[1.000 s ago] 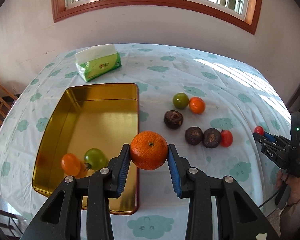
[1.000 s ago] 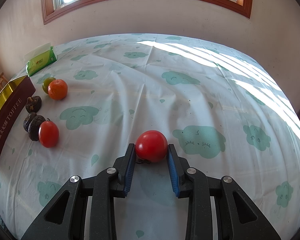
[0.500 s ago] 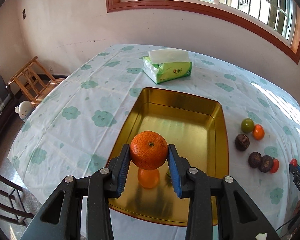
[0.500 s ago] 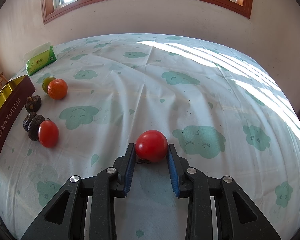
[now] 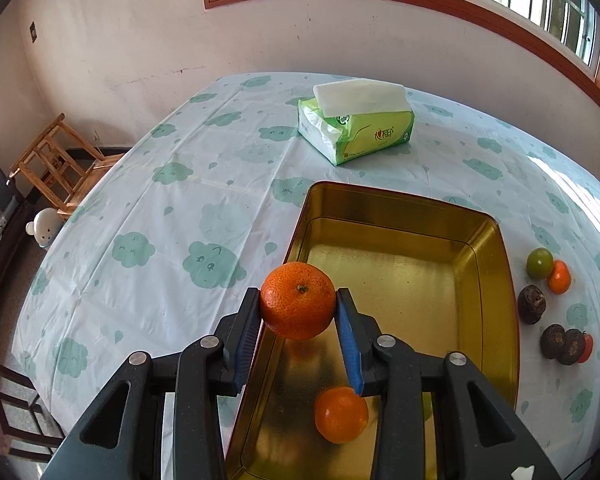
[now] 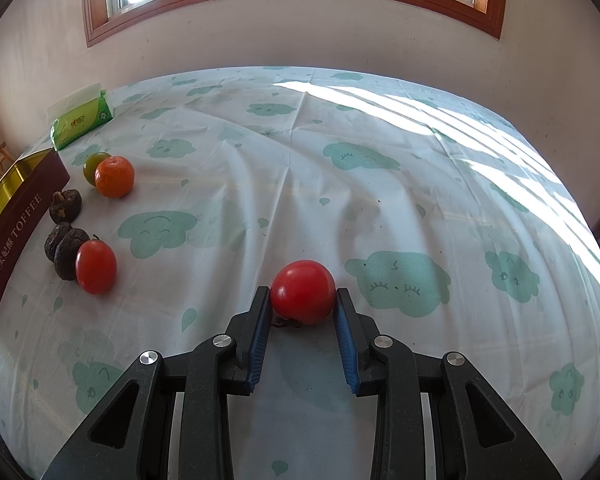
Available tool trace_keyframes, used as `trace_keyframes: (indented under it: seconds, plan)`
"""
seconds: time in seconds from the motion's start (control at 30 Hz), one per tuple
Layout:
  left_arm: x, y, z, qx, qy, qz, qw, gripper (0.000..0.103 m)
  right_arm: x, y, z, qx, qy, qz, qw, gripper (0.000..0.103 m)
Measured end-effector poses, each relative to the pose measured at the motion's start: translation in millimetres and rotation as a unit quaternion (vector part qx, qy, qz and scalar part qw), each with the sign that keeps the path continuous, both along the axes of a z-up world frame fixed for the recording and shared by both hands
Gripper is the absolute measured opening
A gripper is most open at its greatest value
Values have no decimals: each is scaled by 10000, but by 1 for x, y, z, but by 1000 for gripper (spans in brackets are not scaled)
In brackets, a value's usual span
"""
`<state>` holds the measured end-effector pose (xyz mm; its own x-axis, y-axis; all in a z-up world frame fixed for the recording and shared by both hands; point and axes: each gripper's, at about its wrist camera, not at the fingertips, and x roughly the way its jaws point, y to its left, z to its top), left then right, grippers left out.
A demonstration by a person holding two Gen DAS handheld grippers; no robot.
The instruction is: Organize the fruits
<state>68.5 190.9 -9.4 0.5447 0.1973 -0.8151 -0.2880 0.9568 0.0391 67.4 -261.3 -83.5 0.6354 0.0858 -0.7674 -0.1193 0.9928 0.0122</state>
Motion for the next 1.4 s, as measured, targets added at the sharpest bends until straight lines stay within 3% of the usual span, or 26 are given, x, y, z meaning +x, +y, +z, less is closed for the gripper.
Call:
trace_keyframes:
  seconds: [0.57, 0.97, 1.2, 1.4]
  plan:
    - [6, -12, -14, 646, 123, -397, 9970, 34, 0, 2, 0, -162, -17, -5, 9999, 34]
    - [11, -8, -15, 580, 76, -541, 9968, 34, 0, 1, 0, -130, -10, -6, 9999, 34]
    - [18, -7, -8, 102, 21, -831, 9965, 34, -1, 1, 0, -82, -3, -8, 10000, 34]
    - [26, -15, -11, -40, 191, -1066, 9941, 34, 0, 0, 0, -47, 3, -8, 10000, 34]
